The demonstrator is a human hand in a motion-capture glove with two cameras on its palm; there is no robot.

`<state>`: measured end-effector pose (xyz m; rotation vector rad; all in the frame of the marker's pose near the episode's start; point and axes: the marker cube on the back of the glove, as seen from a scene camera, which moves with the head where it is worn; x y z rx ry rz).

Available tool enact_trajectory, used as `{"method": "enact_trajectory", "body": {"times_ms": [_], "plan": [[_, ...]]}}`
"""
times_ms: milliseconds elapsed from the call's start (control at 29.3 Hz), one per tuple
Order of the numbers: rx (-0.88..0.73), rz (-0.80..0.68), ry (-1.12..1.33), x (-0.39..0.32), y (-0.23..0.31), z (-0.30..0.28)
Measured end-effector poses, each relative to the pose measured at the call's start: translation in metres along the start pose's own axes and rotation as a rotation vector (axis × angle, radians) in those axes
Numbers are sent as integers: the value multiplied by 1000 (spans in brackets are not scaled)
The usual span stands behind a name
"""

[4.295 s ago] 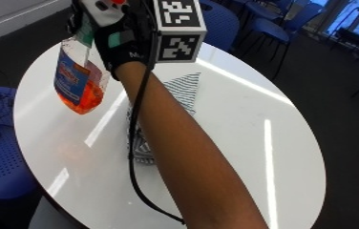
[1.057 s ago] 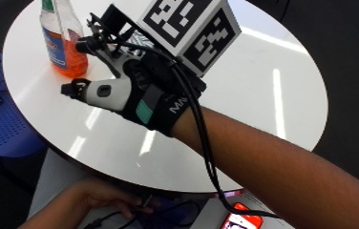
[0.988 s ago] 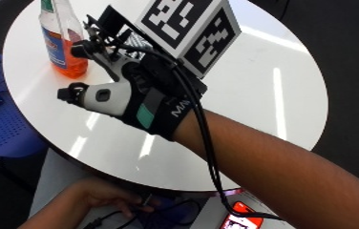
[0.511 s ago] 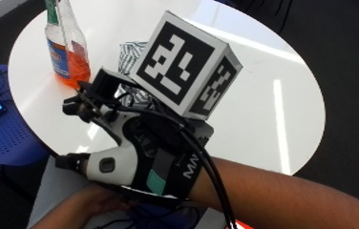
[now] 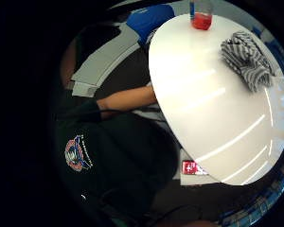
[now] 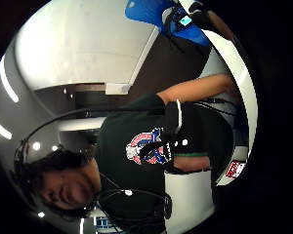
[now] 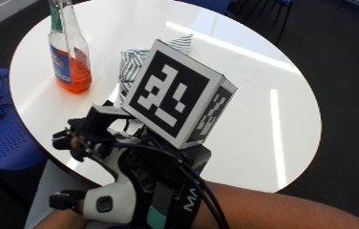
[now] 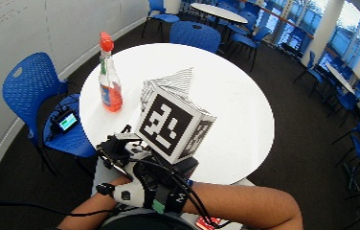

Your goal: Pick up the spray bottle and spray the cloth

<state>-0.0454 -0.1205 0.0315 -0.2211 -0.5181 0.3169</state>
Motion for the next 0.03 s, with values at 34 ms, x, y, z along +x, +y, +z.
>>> {"method": "enact_trajectory", "body": {"times_ms": [34], "plan": [[1,-1,1,0,0,0]]}}
